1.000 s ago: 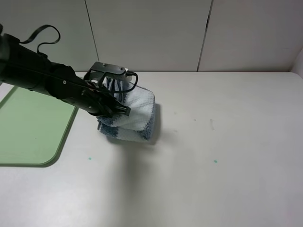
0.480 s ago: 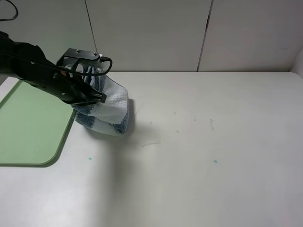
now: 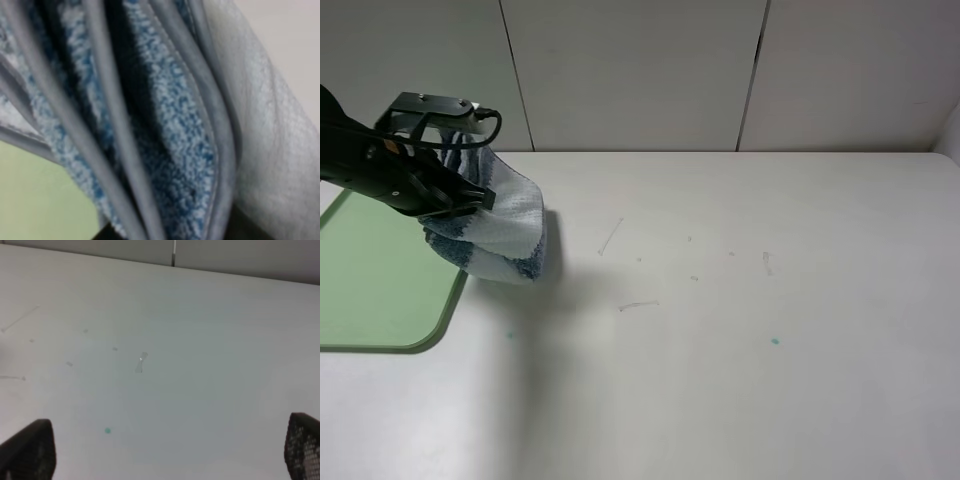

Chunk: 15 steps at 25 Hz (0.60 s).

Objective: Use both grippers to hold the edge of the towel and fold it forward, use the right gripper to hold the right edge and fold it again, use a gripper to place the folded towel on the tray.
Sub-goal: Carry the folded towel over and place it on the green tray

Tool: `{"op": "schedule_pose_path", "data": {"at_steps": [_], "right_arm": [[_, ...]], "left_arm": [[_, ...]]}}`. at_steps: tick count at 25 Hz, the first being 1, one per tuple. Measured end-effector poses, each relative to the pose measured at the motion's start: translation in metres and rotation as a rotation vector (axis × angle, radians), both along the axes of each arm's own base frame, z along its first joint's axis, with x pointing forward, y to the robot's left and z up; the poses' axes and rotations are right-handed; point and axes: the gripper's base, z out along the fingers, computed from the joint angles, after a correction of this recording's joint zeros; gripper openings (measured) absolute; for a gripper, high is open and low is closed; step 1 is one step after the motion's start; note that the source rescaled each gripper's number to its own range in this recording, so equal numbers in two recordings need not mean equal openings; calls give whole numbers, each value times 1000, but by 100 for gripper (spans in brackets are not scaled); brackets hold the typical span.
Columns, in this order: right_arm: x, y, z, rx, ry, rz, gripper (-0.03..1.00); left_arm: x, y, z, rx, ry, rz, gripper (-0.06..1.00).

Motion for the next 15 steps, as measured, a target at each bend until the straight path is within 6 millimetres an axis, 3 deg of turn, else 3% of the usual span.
{"op": "schedule_pose_path", "data": {"at_steps": [10,15], "right_arm": [[0,0,0,0,0,0,100],[0,0,0,0,0,0,100]], "left_arm": [[-13,40,34,19,-74,108,17],[-16,47,33,44,-79,109,17]]}}
